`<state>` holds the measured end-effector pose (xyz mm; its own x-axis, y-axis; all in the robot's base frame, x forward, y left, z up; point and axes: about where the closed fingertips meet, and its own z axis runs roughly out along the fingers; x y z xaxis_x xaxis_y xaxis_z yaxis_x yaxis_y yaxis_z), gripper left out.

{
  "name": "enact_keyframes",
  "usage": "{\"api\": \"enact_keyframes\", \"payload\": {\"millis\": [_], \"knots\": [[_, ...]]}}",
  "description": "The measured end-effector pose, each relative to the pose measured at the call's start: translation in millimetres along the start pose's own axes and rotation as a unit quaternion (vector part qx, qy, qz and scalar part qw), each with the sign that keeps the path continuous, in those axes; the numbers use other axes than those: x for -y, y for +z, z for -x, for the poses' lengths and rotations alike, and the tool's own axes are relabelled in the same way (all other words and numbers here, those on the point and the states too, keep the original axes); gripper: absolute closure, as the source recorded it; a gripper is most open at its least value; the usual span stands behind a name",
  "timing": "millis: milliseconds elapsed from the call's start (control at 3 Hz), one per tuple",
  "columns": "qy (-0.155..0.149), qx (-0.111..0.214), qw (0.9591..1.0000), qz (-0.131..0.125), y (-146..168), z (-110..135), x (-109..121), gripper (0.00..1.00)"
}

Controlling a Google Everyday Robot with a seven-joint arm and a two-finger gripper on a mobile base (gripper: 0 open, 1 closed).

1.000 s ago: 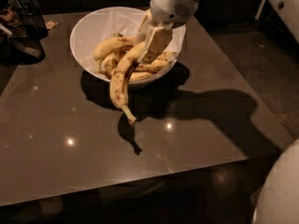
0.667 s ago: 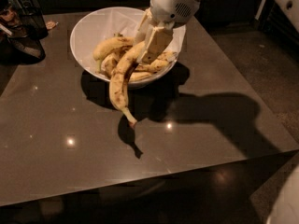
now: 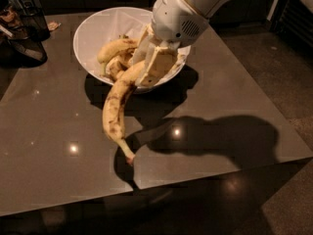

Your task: Pick banana from white bowl

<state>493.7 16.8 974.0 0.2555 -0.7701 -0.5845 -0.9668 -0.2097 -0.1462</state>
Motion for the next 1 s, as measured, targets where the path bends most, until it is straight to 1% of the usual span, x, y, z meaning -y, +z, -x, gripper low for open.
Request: {"api": "enact_keyframes", "payload": {"millis": [333,667,1000], "knots": [[-0.003,0.003,1.0000,0.002,-1,11,-10,1.00],[-0.001,-0.003,1.0000,0.006,-1,25,-29,1.00],[-0.008,-0.006,0.9999,0.004,-4,37,-42,1.00]]}}
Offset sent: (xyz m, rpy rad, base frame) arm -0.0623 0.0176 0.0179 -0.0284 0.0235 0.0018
